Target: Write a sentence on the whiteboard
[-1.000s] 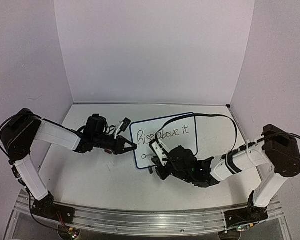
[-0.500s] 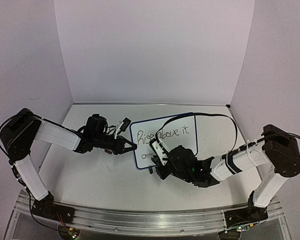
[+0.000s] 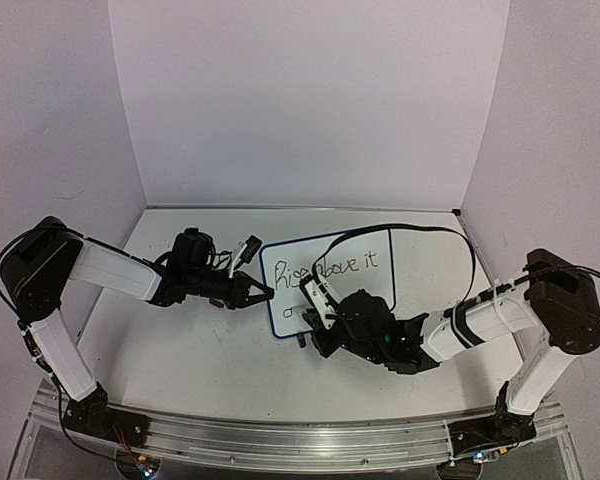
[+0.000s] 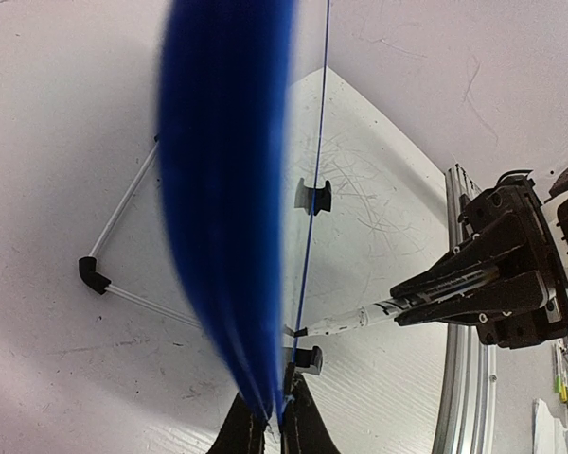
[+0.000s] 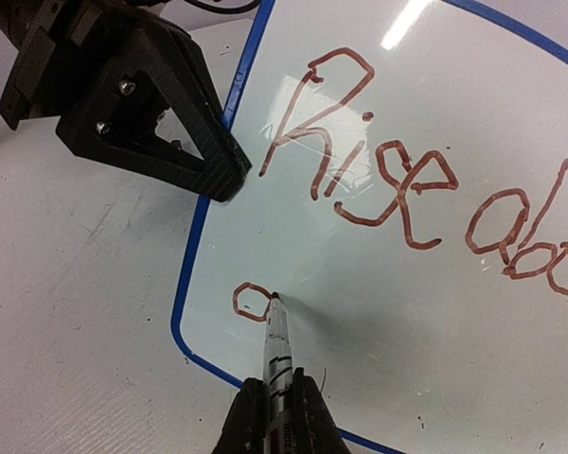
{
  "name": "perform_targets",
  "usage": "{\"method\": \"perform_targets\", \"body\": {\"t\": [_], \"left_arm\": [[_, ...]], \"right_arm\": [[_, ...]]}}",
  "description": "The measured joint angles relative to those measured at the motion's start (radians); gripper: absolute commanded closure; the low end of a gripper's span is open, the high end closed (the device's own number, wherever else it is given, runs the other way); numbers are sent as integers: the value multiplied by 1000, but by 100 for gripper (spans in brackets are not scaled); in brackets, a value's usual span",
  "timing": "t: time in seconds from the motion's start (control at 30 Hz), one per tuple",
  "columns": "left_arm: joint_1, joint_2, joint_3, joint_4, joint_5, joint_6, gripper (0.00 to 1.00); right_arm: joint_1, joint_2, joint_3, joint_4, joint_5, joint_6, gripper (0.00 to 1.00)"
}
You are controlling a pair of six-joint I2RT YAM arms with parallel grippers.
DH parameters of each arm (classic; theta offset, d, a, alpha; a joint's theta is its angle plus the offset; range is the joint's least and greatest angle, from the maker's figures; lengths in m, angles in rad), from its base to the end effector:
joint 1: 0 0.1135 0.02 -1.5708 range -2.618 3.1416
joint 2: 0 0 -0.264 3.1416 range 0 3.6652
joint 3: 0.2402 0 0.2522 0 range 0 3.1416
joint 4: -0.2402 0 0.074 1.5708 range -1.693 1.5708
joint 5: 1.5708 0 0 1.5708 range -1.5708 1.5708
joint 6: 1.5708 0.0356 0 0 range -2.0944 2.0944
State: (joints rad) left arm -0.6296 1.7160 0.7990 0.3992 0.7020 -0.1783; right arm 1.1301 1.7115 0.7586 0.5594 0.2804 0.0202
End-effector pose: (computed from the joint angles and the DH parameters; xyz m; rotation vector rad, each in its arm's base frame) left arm 0.2635 -0.2204 0.1667 0.9214 1.9810 -1.2077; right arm 0.1573 0.3103 0.1685 -0.8805 1.7727 0.4822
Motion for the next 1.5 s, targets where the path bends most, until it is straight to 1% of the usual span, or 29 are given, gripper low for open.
{"method": "perform_targets", "body": {"t": [0.77,1.5], "left_arm": [[-1,0,0,-4,0,3,100],[-3,0,5,-10,-1,6,100]], "right_arm": [[0,-1,-8,-8,-11,16,100],[0,-10,-14,-59,-26,18,100]]}}
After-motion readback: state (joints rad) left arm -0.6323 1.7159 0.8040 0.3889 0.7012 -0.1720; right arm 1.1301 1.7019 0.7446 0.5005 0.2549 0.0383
